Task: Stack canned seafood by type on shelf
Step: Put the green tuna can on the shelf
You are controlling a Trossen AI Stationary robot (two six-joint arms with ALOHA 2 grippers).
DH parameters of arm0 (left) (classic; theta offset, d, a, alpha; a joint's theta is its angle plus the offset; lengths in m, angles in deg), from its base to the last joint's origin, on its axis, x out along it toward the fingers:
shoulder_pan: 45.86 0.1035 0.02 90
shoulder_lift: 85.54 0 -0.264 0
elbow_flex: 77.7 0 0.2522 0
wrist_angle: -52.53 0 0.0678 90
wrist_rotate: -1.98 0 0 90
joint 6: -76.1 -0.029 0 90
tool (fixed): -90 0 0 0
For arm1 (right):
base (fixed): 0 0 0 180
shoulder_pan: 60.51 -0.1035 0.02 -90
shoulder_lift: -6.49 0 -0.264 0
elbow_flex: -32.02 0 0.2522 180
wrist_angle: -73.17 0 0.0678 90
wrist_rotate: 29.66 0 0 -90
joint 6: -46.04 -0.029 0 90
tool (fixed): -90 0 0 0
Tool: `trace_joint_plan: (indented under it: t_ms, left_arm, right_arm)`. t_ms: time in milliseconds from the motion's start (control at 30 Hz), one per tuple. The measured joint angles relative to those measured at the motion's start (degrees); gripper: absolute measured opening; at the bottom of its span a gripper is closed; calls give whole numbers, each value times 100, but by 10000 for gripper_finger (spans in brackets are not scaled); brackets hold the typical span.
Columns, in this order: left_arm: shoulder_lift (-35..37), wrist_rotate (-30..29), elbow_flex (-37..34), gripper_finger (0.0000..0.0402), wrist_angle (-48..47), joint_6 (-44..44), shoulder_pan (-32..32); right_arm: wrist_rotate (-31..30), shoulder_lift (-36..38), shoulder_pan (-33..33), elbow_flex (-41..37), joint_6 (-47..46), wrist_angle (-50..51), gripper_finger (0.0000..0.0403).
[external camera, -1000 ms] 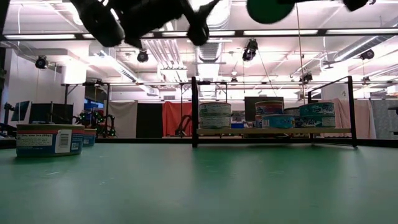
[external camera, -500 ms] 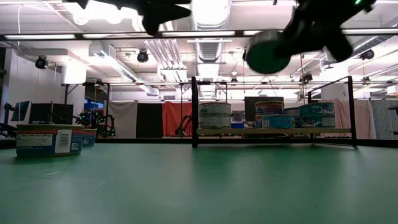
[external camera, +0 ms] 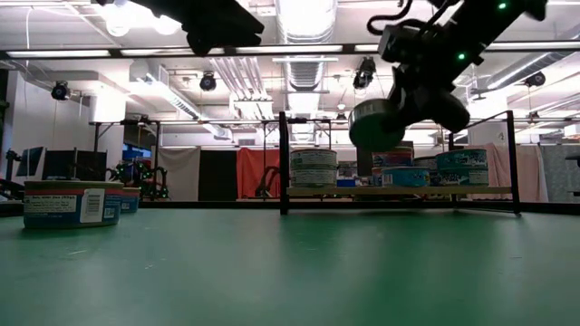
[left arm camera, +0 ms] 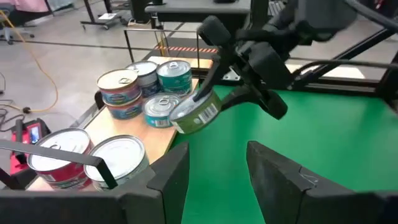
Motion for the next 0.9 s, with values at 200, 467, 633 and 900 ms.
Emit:
trace_joint_plan:
  t_ms: [200, 467, 633, 900]
  left_arm:
    - [-68, -48, -1, 146, 16, -298, 0]
    - [-24, -433, -1, 146, -52, -464, 0]
    - [-24, -430, -1, 146, -53, -465, 0]
    - [-38, -431, -1, 146, -50, -466, 0]
  right_arm:
    - [547, -182, 465, 4, 340, -374, 130]
    - [560, -504, 737, 12, 385, -430, 130]
    - [562, -691, 897, 50, 529, -514, 130]
    - [560, -800, 1121, 87, 558, -608, 130]
